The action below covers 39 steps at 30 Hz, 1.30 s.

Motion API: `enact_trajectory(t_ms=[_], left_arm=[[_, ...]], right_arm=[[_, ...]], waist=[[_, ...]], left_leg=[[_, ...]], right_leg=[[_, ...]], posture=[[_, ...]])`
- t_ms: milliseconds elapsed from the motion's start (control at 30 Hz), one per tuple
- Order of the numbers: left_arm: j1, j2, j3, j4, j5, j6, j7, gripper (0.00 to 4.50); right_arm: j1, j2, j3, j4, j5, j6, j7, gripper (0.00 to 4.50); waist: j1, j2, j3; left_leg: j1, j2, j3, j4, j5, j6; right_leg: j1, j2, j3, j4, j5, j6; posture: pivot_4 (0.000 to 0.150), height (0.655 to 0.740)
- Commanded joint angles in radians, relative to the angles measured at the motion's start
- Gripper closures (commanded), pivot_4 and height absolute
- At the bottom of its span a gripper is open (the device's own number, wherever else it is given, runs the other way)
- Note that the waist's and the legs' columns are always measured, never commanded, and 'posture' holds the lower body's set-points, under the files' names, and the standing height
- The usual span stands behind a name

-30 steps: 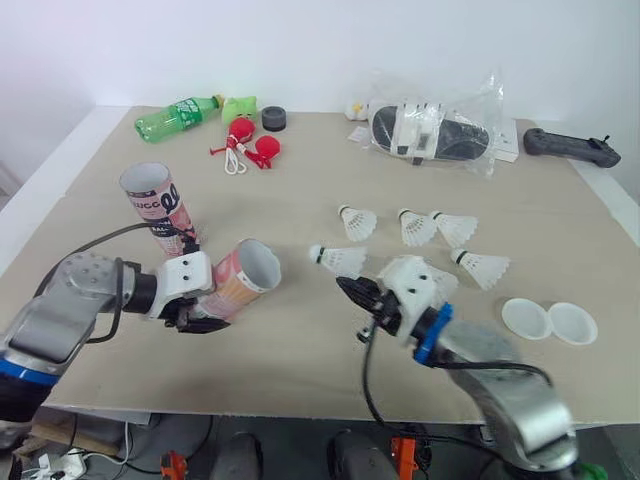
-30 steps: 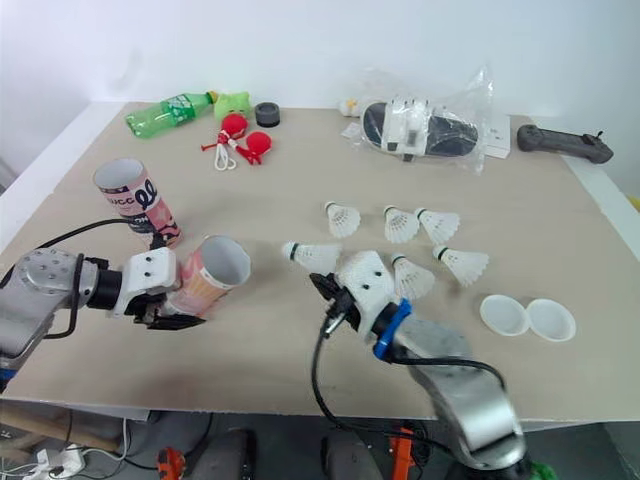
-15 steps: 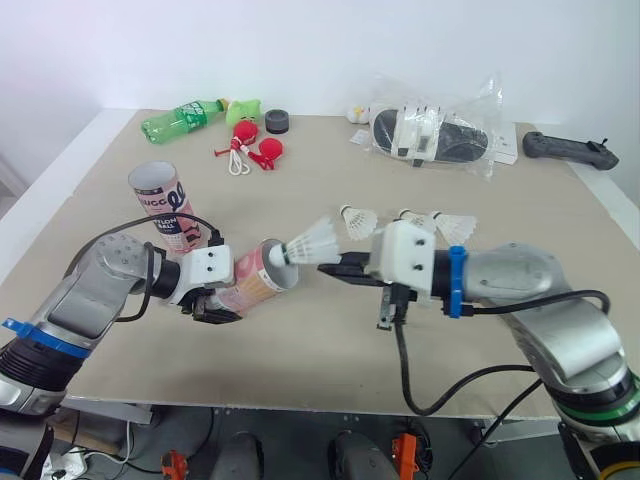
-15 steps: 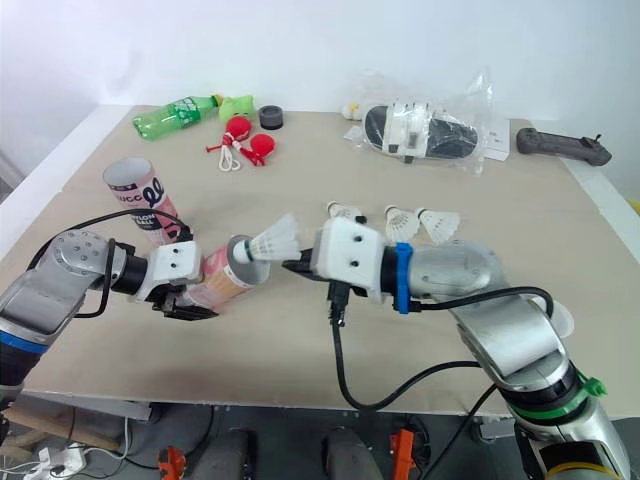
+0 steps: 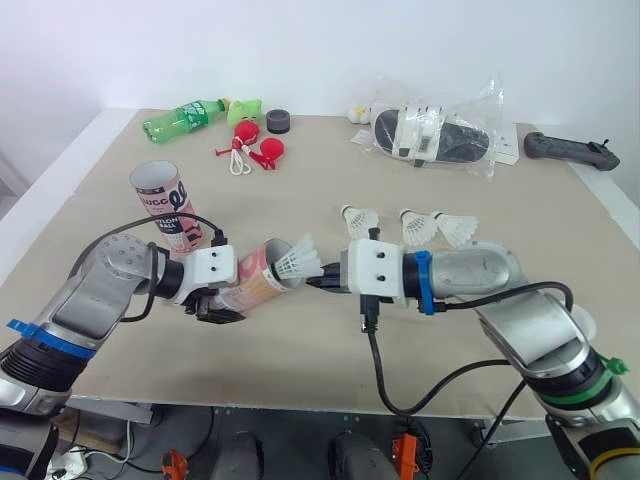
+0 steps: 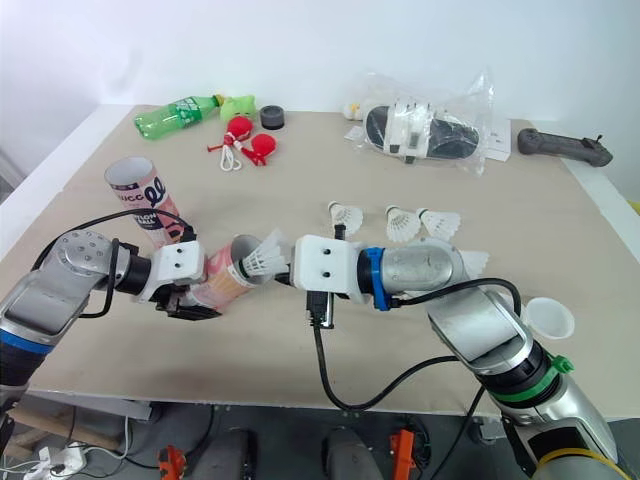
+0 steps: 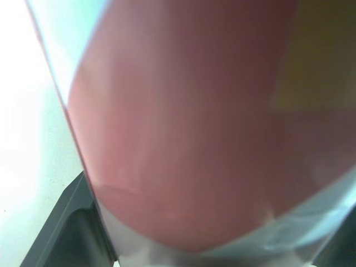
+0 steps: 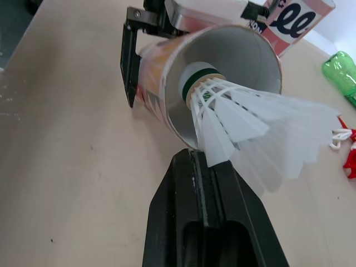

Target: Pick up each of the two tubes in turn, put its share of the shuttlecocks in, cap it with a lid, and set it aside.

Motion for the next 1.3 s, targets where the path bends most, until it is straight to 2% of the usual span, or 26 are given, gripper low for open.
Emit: enact_trajectory(t_ms=[33,233,333,467,700,900,1100,1300], left_arm=[[0.005,-0.011,-0.005,-0.026,-0.001,0.002,0.001,1.37],[0.009,-0.013,-0.003,-0.027,-0.002,0.007,0.001,1.37],[0.011,-0.011,-0.002,-0.023,-0.002,0.007,0.0,1.37],[0.014,-0.011,0.004,-0.025,-0.006,0.015,0.004,1.37],[0.032,-0.004,0.015,-0.032,-0.009,0.025,0.007,1.37],[0.045,0.002,0.027,-0.045,-0.012,0.036,0.013,1.37],[0.061,0.008,0.039,-0.066,-0.016,0.051,0.02,1.37],[0.072,0.003,0.044,-0.085,-0.02,0.068,0.032,1.37]], right_arm=[[-0.025,0.013,-0.043,-0.036,0.018,0.009,0.0,2.76],[-0.017,0.03,-0.164,-0.075,0.137,0.125,-0.025,0.03],[-0.016,0.04,-0.249,-0.036,0.162,0.208,-0.091,0.03],[0.009,0.106,-0.251,0.072,0.06,0.241,-0.274,0.03],[0.072,0.444,-0.224,0.351,-0.099,0.211,-0.674,0.03],[0.03,0.593,-0.272,0.511,-0.119,0.179,-0.795,0.03],[-0.037,0.647,-0.306,0.71,-0.145,0.037,-0.859,0.03],[-0.163,0.69,-0.346,0.994,-0.148,-0.13,-0.898,0.03]], waist=[[0.0,0.0,0.0],[0.0,0.0,0.0],[0.0,0.0,0.0],[-0.001,0.0,0.0],[-0.003,0.0,-0.001],[-0.004,0.001,0.0],[-0.007,0.001,0.0],[-0.01,0.001,0.0]], left_leg=[[0.0,0.0,0.0,0.0,0.0,0.0],[0.0,0.0,0.0,0.0,0.0,0.0],[0.0,0.0,-0.001,0.0,0.0,0.0],[0.0,0.0,-0.001,0.001,0.0,0.0],[0.0,0.0,-0.001,0.0,0.0,0.0],[-0.002,0.0,0.0,0.0,0.0,0.0],[-0.001,0.0,0.0,-0.001,0.0,0.0],[-0.001,0.0,0.0,-0.002,0.0,0.0]], right_leg=[[0.0,0.0,0.0,0.0,0.0,0.0],[0.0,0.0,0.0,0.0,0.0,0.0],[0.001,0.0,-0.001,0.0,0.0,0.0],[0.001,0.0,-0.001,0.0,0.001,0.0],[0.001,0.001,0.0,0.001,0.001,-0.001],[-0.002,0.0,0.0,0.001,0.001,0.0],[-0.003,0.001,0.0,0.001,0.001,-0.001],[-0.003,0.001,0.0,0.001,0.001,-0.001]], posture=[[0.15,0.74],[0.15,0.74],[0.15,0.74],[0.15,0.74],[0.15,0.74],[0.15,0.74],[0.15,0.74],[0.15,0.74]])
